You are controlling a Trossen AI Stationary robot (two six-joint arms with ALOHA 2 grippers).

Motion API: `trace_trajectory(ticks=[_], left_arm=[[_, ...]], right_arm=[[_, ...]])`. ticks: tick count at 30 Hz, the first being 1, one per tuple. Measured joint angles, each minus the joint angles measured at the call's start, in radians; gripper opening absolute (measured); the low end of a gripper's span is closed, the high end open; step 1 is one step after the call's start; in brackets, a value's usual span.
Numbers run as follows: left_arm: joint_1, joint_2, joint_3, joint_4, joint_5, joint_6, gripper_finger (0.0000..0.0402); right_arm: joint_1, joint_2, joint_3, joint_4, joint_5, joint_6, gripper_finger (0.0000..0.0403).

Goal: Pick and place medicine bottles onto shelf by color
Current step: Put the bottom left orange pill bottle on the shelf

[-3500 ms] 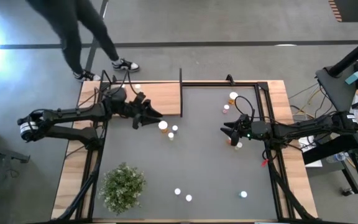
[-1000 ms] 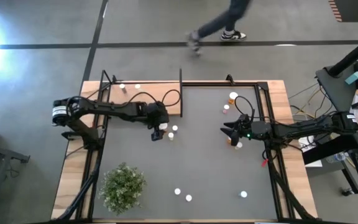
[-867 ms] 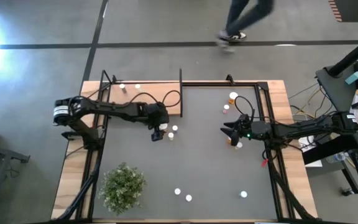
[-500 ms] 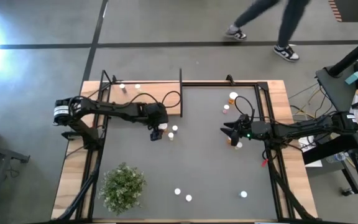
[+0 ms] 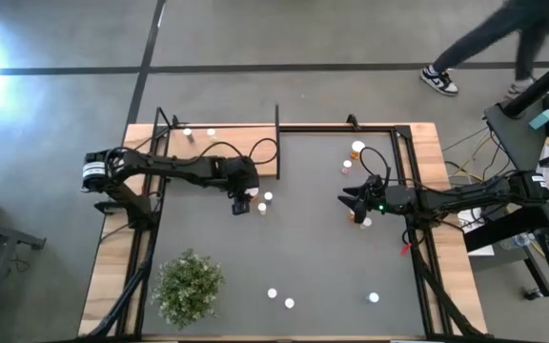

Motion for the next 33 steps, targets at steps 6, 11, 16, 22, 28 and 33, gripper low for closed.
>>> trace_trajectory(ticks=[6,11,16,22,28,33], left_arm=[[0.0,-0.02,0.059,-0.006,0.012,-0.087,0.0202],[0.002,-0.07,0.117,-0.021,-0.027,-0.099,0.0203],[0.041,-0.098,0.137,-0.067,-0.196,-0.012,0.0204],[0.173,-0.099,0.135,-0.08,-0.186,0.004,0.0205],[0.301,-0.082,0.136,-0.084,-0.155,0.004,0.0205],[0.381,-0.049,0.136,-0.086,-0.127,0.005,0.0205]], right_arm=[[0.0,0.0,0.0,0.0,0.0,0.0,0.021],[0.0,0.0,0.0,0.0,0.0,0.0,0.021],[0.0,0.0,0.0,0.0,0.0,0.0,0.021],[0.0,0.002,0.0,0.001,0.0,0.0,0.021],[0.0,0.002,0.0,0.001,0.0,0.0,0.021],[0.0,0.002,0.0,0.001,0.0,0.0,0.021]])
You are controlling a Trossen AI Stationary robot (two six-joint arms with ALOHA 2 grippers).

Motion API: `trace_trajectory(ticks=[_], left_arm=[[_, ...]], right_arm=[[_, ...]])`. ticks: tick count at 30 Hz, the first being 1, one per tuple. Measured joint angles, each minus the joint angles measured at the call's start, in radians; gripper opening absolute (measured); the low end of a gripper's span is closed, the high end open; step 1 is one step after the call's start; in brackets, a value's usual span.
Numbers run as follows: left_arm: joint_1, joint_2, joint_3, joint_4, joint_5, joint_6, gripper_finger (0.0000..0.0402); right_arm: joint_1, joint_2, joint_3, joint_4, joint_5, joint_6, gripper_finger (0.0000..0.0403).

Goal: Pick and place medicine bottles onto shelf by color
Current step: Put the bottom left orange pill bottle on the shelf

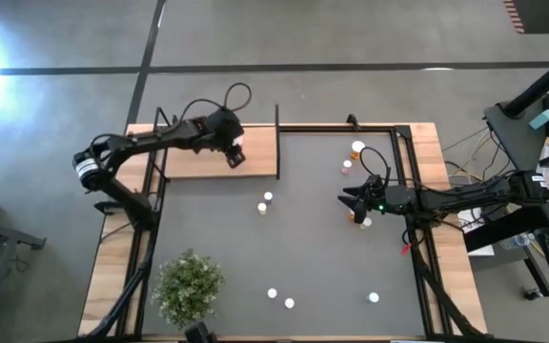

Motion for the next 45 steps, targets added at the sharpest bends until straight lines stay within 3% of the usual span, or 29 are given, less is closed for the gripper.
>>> trace_trajectory(ticks=[13,45], left_arm=[[0.078,0.095,0.059,0.005,0.023,-0.006,0.0205],[0.105,0.101,0.057,0.016,-0.015,-0.027,0.0206]], right_arm=[[0.0,0.0,0.0,0.0,0.0,0.0,0.021],[0.0,0.0,0.0,0.0,0.0,0.0,0.021]])
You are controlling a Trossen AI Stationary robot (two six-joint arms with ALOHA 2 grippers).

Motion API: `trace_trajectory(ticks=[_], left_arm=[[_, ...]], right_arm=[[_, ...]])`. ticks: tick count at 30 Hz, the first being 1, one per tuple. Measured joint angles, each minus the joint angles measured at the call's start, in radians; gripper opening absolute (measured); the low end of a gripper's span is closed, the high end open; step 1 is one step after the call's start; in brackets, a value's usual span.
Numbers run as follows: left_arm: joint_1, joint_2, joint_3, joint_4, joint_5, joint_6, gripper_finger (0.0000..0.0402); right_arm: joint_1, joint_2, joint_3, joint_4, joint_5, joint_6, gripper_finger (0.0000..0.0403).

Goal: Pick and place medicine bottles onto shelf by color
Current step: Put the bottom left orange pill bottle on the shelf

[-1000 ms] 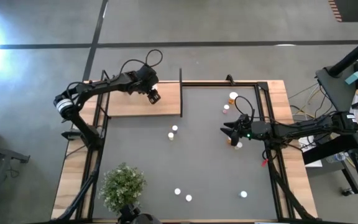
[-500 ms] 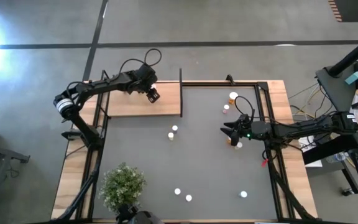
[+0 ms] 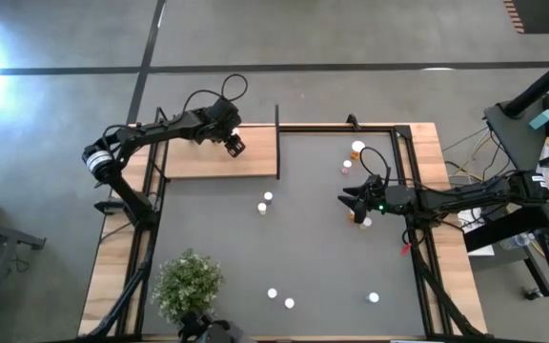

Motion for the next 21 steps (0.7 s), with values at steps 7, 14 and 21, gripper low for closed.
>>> trace_trajectory(ticks=[7,14,21], left_arm=[[0.0,0.002,-0.001,0.026,-0.019,-0.001,0.0206],[0.0,0.002,-0.002,0.024,-0.015,-0.027,0.0206],[0.0,0.0,-0.007,0.021,-0.011,-0.054,0.0206]], right_arm=[[0.0,0.0,0.0,0.0,0.0,0.0,0.021],[0.0,0.0,0.0,0.0,0.0,0.0,0.021],[0.0,0.0,0.0,0.0,0.0,0.0,0.021]])
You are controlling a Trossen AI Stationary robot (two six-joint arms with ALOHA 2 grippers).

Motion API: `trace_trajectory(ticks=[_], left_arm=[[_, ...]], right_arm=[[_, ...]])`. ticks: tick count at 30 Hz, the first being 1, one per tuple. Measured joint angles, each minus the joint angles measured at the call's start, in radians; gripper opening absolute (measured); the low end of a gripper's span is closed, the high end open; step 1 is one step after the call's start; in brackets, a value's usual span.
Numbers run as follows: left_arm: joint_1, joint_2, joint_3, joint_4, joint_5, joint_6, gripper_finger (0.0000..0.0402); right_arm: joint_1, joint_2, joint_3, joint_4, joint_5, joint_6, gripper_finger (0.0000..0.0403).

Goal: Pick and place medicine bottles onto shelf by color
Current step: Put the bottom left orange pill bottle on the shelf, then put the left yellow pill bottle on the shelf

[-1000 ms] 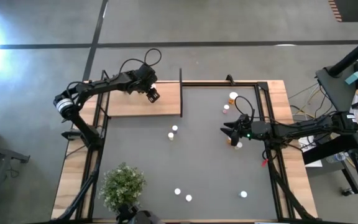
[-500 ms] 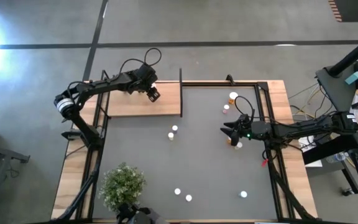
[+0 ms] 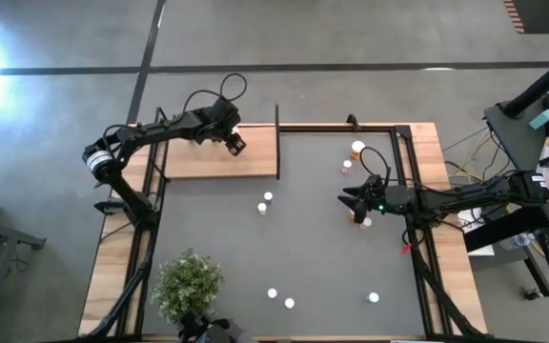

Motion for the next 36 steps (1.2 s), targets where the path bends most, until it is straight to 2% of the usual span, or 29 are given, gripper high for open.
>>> trace_trajectory(ticks=[4,11,19,28,32,36], left_arm=[[0.0,0.0,-0.002,0.0,0.0,-0.004,0.0211],[0.0,0.0,-0.002,-0.005,0.008,-0.025,0.0249],[0.0,-0.011,0.007,0.017,0.007,0.037,0.0251],[-0.012,-0.087,0.007,0.024,0.023,0.063,0.0251],[-0.044,-0.152,0.007,0.023,0.042,0.069,0.0251],[-0.093,-0.212,0.007,0.025,0.04,0.139,0.0251]], right_arm=[[0.0,0.0,0.0,0.0,0.0,0.0,0.021],[0.0,0.0,0.0,0.0,0.0,0.0,0.021],[0.0,0.0,0.0,0.0,0.0,0.0,0.021],[0.0,0.0,0.0,0.0,0.0,0.0,0.021],[0.0,0.0,0.0,0.0,0.0,0.0,0.021],[0.0,0.0,0.0,0.0,0.0,0.0,0.021]])
